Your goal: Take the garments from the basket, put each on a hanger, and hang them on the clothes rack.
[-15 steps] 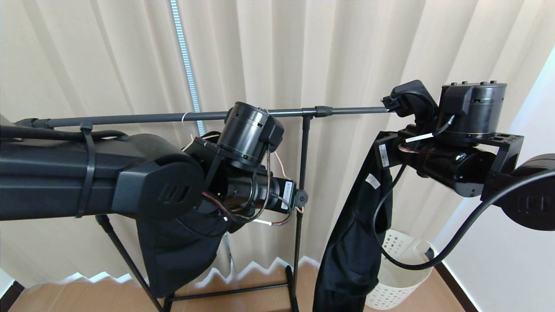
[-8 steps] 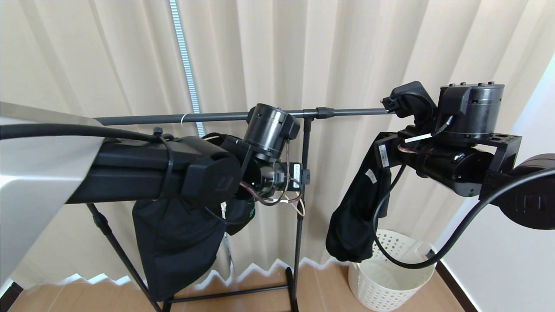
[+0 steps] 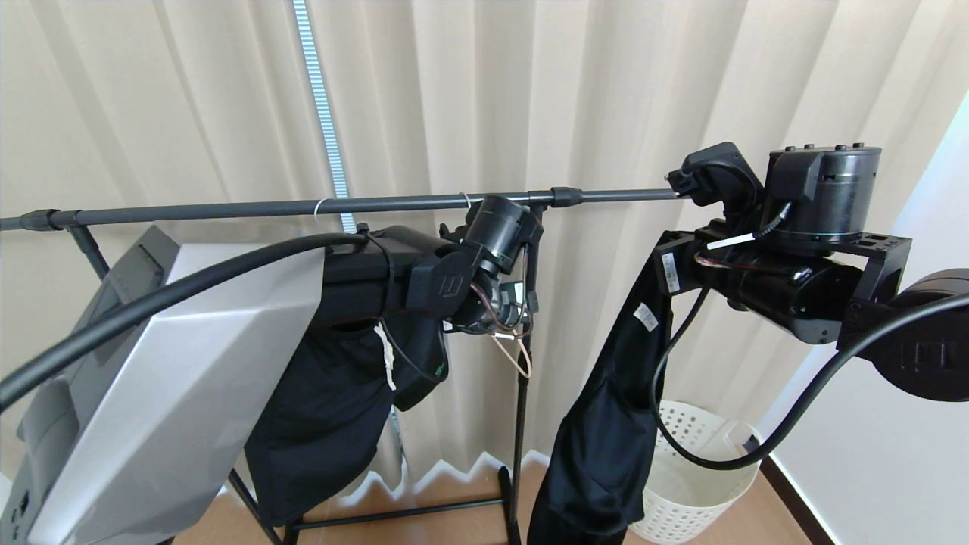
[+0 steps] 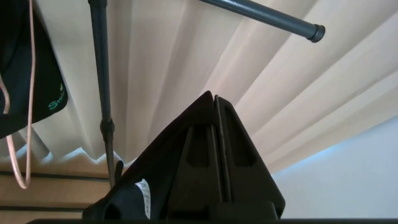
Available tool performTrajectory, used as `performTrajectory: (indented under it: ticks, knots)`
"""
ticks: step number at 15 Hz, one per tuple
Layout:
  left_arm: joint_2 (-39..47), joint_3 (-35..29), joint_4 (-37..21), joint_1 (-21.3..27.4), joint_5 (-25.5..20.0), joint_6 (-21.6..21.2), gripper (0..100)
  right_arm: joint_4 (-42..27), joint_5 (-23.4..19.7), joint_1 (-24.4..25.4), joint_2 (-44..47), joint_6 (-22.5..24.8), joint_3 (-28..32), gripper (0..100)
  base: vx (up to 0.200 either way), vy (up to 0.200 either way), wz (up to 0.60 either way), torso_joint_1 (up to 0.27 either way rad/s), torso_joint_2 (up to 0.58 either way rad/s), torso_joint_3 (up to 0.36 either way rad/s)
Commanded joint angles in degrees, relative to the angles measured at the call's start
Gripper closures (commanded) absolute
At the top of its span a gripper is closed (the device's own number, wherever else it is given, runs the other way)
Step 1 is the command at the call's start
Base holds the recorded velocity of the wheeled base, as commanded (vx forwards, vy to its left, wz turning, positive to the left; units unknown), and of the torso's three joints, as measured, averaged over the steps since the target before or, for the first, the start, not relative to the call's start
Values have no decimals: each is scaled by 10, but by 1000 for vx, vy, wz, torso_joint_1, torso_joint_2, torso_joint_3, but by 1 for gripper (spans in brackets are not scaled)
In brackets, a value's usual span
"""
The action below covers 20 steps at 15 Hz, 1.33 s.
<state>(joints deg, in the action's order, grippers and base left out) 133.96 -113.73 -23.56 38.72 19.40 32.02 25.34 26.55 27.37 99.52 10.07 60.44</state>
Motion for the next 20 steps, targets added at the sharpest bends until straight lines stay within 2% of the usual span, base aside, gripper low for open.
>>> performTrajectory:
  ticks: [1,10,20]
  knots:
    - [31,-9,-2,-3,6,6,0,1,0,1,1,0,-1,100,0,0,0,0,0,0]
    - [27,-9,-25,-22,103,8,0,1,0,1,1,0,-1,100,0,0,0,0,0,0]
    - [21,-9,-24,-47,116,13,0,1,0,1,4,0,-1,100,0,0,0,0,0,0]
